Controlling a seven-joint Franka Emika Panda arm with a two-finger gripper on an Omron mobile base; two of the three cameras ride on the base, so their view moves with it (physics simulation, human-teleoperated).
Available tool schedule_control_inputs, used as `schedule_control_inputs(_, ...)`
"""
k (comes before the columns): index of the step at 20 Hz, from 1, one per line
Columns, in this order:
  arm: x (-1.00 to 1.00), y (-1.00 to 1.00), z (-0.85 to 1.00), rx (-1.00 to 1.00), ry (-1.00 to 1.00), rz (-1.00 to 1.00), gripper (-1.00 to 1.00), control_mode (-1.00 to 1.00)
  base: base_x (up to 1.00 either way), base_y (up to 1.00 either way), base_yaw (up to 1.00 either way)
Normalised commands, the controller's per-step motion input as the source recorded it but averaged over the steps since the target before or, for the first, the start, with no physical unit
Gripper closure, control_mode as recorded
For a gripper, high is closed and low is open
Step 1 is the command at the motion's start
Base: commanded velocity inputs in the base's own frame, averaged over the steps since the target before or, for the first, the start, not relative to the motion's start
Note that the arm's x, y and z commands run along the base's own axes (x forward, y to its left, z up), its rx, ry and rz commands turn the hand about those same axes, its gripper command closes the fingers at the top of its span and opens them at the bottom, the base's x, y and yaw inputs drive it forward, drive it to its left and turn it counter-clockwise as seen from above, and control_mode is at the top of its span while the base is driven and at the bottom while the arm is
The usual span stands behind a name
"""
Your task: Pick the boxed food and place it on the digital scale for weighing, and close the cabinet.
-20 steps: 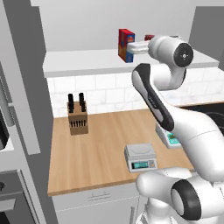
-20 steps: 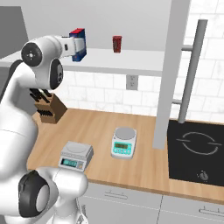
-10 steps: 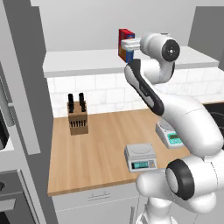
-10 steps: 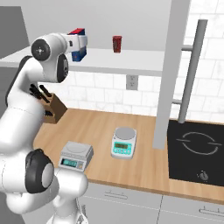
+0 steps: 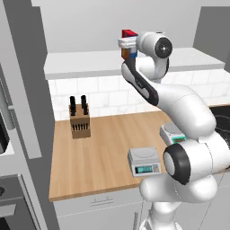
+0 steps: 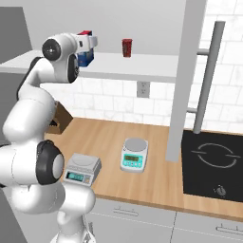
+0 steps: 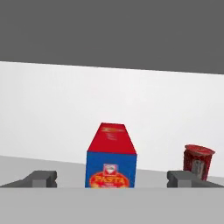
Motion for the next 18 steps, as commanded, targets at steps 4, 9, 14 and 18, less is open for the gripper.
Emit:
schedule_control_inputs(4,0.44,0.0,0.0,0.0,0.0,0.0,-1.0,-1.0,0.0,0.0,0.0)
schedule_control_inputs(9,0.5,0.07,-0.12,0.0,0.0,0.0,1.0,-1.0,0.0,0.0,0.0)
schedule_control_inputs(14,0.13,0.0,-0.02,0.0,0.0,0.0,1.0,-1.0,0.0,0.0,0.0)
schedule_control_inputs(18,-0.28,0.0,-0.03,0.0,0.0,0.0,1.0,-1.0,0.0,0.0,0.0)
